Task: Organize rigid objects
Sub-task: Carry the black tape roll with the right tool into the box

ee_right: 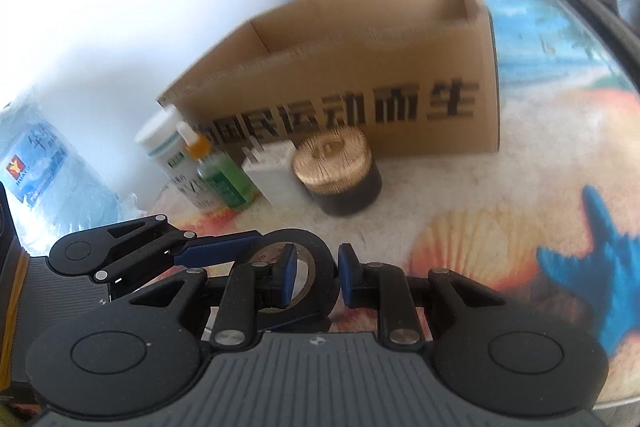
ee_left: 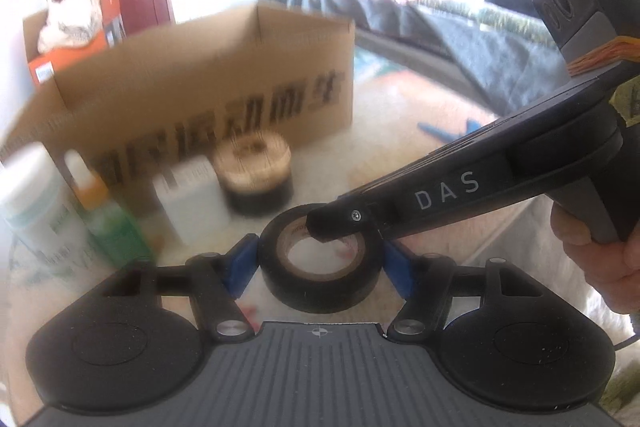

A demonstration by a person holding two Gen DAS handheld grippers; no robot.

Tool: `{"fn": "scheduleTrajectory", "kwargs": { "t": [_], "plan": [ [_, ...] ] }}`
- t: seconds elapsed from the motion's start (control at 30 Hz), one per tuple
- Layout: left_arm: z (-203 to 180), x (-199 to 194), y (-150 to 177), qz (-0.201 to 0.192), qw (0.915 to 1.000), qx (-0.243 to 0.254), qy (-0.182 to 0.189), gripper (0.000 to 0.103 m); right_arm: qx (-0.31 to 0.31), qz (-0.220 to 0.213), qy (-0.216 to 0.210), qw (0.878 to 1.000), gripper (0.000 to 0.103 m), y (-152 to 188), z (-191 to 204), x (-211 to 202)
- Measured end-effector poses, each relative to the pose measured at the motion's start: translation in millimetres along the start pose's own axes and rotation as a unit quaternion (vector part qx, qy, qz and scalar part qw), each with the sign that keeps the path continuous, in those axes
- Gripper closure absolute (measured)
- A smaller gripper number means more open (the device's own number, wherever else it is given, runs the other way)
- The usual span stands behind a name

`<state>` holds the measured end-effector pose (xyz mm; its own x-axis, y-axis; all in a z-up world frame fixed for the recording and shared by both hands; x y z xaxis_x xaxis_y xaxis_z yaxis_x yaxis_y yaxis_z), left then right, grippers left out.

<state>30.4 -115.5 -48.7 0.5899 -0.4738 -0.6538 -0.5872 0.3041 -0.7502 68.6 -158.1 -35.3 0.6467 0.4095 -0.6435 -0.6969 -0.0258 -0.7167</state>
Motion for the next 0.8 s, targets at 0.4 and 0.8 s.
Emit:
{"fn": "scheduleTrajectory", "kwargs": {
  "t": [0.4,0.8],
  "plan": [
    [38,-39,-129,-0.112,0.9926,0.031,-0.035,0.036,-0.101,-0.087,-0.007,0.991,0.079,-140,23,-25],
    [102,60,-154,0.065,0.9976,-0.011,-0.02,0.036,-0.047,0.087,-0.04,0.994,0.079,-187,-27,99]
  ]
}}
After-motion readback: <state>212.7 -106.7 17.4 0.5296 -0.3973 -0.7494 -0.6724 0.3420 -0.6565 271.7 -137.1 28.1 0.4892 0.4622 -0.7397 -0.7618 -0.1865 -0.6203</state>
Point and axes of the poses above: each gripper's, at about its wrist camera, not at the fingertips, and x roughly the way its jaws point, z to its left, y to its underside, the point moved 9 cm from there along x, roughly the way its jaws point, and after that the axes turned 11 degrees about -x, right-handed, at the moved point
